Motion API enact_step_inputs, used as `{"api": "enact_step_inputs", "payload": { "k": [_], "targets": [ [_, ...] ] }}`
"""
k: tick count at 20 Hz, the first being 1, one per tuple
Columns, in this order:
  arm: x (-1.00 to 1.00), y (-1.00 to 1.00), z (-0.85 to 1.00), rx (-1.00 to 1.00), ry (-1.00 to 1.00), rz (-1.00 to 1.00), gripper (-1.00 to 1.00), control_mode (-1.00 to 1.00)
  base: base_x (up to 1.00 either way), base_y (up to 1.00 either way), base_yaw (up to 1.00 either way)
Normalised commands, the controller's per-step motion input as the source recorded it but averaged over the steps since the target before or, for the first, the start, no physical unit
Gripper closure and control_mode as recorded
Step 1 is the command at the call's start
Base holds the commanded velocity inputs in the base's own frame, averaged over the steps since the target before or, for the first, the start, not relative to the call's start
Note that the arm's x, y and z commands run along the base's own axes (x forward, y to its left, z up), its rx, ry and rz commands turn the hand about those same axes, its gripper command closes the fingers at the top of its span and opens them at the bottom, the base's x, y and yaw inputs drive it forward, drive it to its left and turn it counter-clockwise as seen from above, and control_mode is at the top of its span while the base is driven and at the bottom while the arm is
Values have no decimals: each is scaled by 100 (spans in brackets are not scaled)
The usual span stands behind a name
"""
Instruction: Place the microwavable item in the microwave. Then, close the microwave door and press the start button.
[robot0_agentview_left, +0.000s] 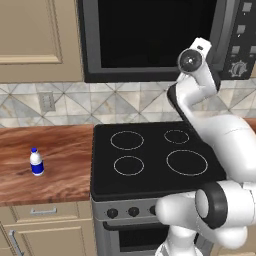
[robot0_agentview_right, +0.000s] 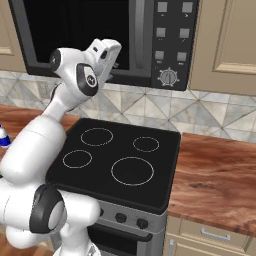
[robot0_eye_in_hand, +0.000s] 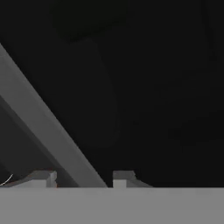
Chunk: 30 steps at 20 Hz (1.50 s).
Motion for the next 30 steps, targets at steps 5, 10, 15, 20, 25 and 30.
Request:
{"api": "enact_step_inputs", "payload": {
  "k": [5,10,15,20,25,30],
  "targets": [
    [4,-18,0,7,0,27,-100,-100,0,0,0],
    [-92,-12,0,2,-8,30,-100,-100,0,0,0],
    [-98,-17,5,5,-10,24,-100,-100,0,0,0],
    [-67,-52,14,5,-11,17,-100,-100,0,0,0],
    [-15,-64,5,3,-18,12,-100,-100,0,0,0],
    [0,-42,4,1,-14,11,-100,-100,0,0,0]
  ]
}}
